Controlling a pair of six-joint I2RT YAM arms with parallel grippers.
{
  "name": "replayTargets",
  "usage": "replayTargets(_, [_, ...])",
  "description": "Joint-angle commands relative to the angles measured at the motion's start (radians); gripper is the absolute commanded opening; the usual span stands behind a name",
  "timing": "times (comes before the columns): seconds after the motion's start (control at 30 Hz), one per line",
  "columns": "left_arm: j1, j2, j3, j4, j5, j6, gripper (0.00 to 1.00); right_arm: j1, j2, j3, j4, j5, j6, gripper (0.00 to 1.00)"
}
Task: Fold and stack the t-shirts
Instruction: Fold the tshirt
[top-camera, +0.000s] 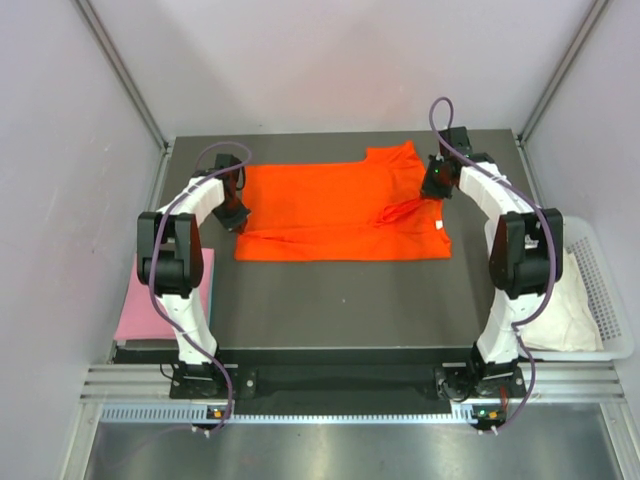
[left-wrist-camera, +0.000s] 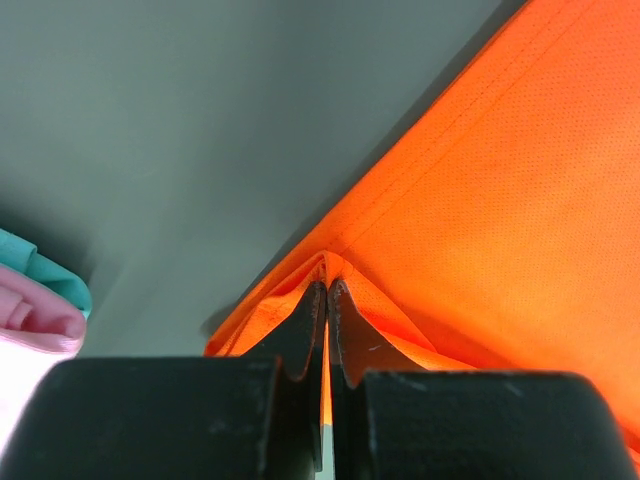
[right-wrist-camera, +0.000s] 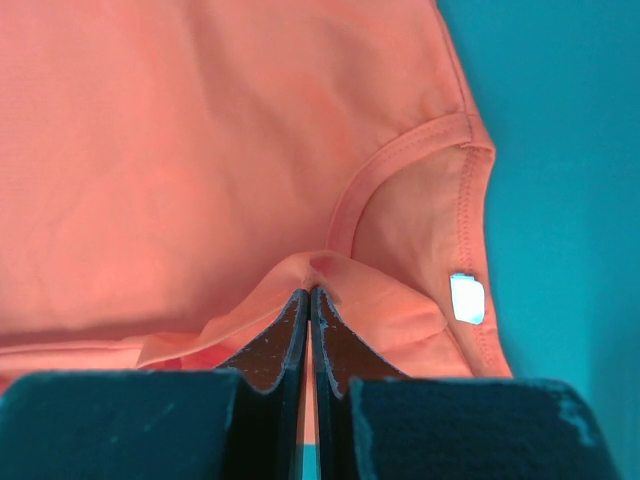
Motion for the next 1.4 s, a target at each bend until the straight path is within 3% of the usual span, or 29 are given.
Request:
replayTargets(0.0, [0.011, 0.002, 0.022, -0.006, -0.02, -0.011, 0.0, -0.02, 0.013, 0.064, 0.029, -0.01, -0.011, 0.0])
replayTargets(1.1, [0.011, 0.028, 0.066, -0.015, -0.023, -0.026, 0.0, -0.052, 0.109, 0.135, 0.032, -0.042, 0.006, 0.0])
replayTargets(1.13, [0.011, 0.022, 0.072, -0.017, -0.03, -0.017, 0.02, -0.057, 0.109, 0.13, 0.04, -0.044, 0.017, 0.01])
replayTargets(1.17, [0.009, 0.013, 0.075, -0.015, -0.041, 0.004, 0.2, -0.065, 0.111, 0.127, 0.046, -0.045, 0.023, 0.01])
replayTargets(1.23, [0.011, -0.038, 0.085, -0.021, -0.111, 0.017, 0.41, -0.074, 0.115, 0.134, 0.051, -0.036, 0.032, 0.06])
replayTargets(1.3, [0.014, -0.101, 0.104, -0.038, -0.141, 0.047, 0.52, -0.083, 0.126, 0.162, 0.043, -0.021, 0.024, 0.21])
replayTargets(1.37, [0.012, -0.147, 0.111, -0.056, -0.156, 0.075, 0.54, -0.092, 0.146, 0.208, 0.013, -0.03, 0.009, 0.27])
